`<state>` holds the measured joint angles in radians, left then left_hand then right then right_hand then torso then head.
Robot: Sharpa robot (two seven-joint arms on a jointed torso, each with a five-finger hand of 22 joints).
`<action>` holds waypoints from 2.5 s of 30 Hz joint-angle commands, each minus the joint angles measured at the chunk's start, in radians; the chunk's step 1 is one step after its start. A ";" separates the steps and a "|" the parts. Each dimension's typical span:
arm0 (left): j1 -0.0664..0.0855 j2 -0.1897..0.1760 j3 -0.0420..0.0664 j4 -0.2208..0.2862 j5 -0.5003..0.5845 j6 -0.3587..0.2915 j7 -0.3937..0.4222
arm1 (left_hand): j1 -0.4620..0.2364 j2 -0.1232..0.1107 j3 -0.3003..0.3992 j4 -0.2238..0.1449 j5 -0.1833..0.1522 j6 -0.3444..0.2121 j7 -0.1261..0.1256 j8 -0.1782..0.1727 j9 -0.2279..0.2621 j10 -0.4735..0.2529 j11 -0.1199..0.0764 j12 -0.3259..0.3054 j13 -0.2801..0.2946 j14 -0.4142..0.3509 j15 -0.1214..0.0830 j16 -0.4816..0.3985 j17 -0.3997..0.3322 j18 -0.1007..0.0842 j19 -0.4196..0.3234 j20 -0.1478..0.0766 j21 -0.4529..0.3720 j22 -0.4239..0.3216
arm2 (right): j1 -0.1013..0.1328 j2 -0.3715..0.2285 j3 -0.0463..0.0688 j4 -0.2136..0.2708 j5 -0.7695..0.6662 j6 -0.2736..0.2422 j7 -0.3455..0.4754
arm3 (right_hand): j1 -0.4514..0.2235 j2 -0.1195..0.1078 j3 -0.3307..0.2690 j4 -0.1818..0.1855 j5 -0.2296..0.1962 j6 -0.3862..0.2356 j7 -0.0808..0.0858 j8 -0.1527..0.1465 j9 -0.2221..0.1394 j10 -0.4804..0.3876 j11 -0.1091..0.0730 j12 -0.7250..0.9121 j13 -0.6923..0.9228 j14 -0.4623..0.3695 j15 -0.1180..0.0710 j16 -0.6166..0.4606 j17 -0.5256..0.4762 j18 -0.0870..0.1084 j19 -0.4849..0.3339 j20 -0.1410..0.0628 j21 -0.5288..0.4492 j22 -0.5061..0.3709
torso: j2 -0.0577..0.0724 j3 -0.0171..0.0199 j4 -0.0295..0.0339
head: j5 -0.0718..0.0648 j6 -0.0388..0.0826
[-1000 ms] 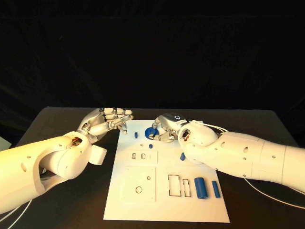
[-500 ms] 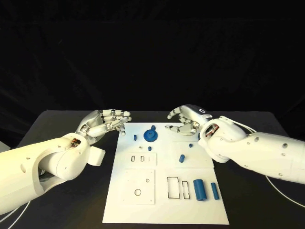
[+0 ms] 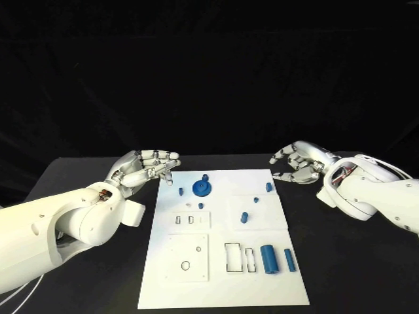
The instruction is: Assemble the parts on the task board
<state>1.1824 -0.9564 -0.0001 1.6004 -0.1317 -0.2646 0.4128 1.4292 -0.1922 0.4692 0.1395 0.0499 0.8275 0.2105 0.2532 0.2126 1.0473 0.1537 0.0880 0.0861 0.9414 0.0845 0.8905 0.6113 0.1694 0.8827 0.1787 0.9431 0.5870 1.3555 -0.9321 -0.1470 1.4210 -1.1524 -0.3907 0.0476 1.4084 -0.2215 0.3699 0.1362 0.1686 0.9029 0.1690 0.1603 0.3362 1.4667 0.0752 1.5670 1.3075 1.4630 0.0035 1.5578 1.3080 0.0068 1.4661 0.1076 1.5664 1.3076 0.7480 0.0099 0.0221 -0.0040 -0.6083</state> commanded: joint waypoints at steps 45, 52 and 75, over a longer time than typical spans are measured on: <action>-0.001 0.011 0.000 -0.013 0.001 0.021 0.009 | 0.002 0.001 0.007 -0.003 0.001 -0.003 0.000 -0.003 0.002 -0.005 -0.001 -0.004 0.000 -0.005 0.000 0.003 -0.003 0.014 -0.008 0.001 0.007 0.002 | -0.097 0.121 -0.002 -0.178 -0.011 0.042 0.033 | 0.006 0.012 0.010 -0.007 0.023 0.025 -0.001 -0.004 0.003 0.104 0.010 0.004 0.263 0.101 0.005 0.005 0.234 -0.007 0.105 0.008 0.004 0.263 | -0.001 0.0091 0.0011 | 0.018 -0.038; -0.001 0.011 0.000 -0.014 0.001 0.020 0.008 | 0.002 0.001 0.007 -0.003 0.001 -0.003 0.000 -0.003 0.002 -0.005 -0.001 -0.004 0.000 -0.005 0.000 0.003 -0.003 0.014 -0.008 0.001 0.007 0.002 | -0.101 0.129 -0.003 -0.185 -0.012 0.047 0.035 | 0.003 0.020 0.024 -0.006 0.026 0.055 -0.008 0.006 0.007 0.104 0.004 0.004 0.263 0.101 -0.003 0.005 0.235 -0.007 0.105 0.001 0.004 0.263 | -0.001 0.0098 0.0009 | 0.019 -0.039; -0.001 0.010 0.000 -0.015 0.000 0.019 0.005 | 0.001 0.001 0.009 -0.004 0.001 -0.004 0.000 -0.004 0.003 -0.006 0.000 -0.003 0.000 -0.006 0.000 0.004 -0.004 0.014 -0.012 0.001 0.011 0.004 | -0.106 0.141 -0.003 -0.194 -0.014 0.041 0.038 | -0.013 0.051 0.066 -0.004 0.025 0.132 -0.042 0.040 0.022 0.104 -0.025 0.004 0.263 0.103 -0.028 0.007 0.241 -0.007 0.105 -0.021 0.004 0.263 | -0.001 0.0089 0.0007 | 0.017 -0.042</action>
<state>1.1809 -0.9473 -0.0004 1.5840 -0.1322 -0.2597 0.4120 1.4292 -0.1922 0.4720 0.1366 0.0499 0.8275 0.2105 0.2532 0.2134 1.0473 0.1537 0.0880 0.0862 0.9414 0.0845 0.8905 0.6086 0.1695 0.8750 0.1792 0.9477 0.5906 1.2510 -0.7925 -0.1488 1.2268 -1.1544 -0.3554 0.0791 1.3945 -0.1814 0.4310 0.1309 0.1894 1.0267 0.1310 0.1936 0.3505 1.4670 0.0535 1.5669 1.3080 1.4652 -0.0203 1.5617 1.3073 0.0069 1.4654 0.0937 1.5664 1.3078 0.7469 0.0190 0.0223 0.0143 -0.6494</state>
